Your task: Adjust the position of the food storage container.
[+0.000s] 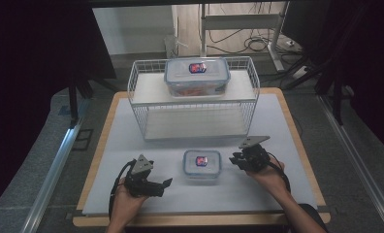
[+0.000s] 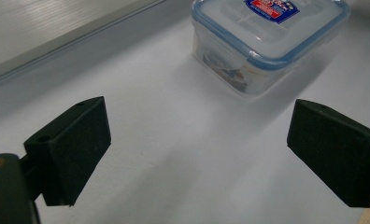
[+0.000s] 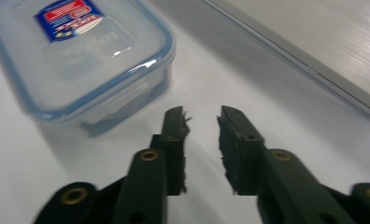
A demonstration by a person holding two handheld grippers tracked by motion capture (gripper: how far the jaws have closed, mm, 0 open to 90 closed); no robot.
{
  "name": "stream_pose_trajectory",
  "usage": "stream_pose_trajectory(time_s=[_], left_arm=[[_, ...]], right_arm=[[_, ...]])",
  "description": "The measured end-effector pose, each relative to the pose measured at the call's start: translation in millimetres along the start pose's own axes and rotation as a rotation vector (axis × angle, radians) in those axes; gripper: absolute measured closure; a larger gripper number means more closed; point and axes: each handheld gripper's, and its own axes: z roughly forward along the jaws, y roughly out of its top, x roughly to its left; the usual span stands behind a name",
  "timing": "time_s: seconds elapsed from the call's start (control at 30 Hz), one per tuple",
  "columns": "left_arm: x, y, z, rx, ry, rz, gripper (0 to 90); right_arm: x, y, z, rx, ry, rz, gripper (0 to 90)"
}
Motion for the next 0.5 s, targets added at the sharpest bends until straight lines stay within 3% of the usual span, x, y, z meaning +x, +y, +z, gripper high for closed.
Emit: stream_pose_trajectory(time_s=[0.13,0.33,0.5], left_arm=[[0.7,-1.7,0.8,-0.006,0.013,0.008,6.0],[0.9,-3.4,1.1,-0.019,0.049,0.025,6.0],[3.8,-4.7,1.2,-0.042,0.039,0.014,5.5]], right_arm=[[2.4,-4.7,-8.1,-0.022,0.007,-0.015,59.7],[2.3,-14.4,-13.6,-0.023,0.012,0.001,45.9],[0.0,-25.3,-18.7,-0.032,-0.005,0.012,32.9]])
